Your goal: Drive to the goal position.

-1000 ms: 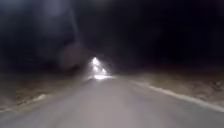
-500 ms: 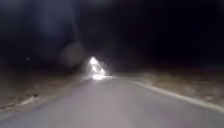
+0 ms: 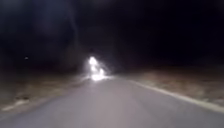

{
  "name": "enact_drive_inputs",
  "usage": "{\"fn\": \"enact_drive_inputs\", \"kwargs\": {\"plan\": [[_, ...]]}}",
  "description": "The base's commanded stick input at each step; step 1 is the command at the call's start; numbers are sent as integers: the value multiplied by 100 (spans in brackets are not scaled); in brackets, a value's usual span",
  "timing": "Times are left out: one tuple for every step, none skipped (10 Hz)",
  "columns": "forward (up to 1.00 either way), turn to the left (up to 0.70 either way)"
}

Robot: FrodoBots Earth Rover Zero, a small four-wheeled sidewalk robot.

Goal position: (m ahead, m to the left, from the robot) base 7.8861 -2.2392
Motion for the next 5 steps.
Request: {"fn": "enact_drive_inputs", "kwargs": {"plan": [[100, 10], [100, 11], [100, 11], [100, 11], [100, 11]]}}
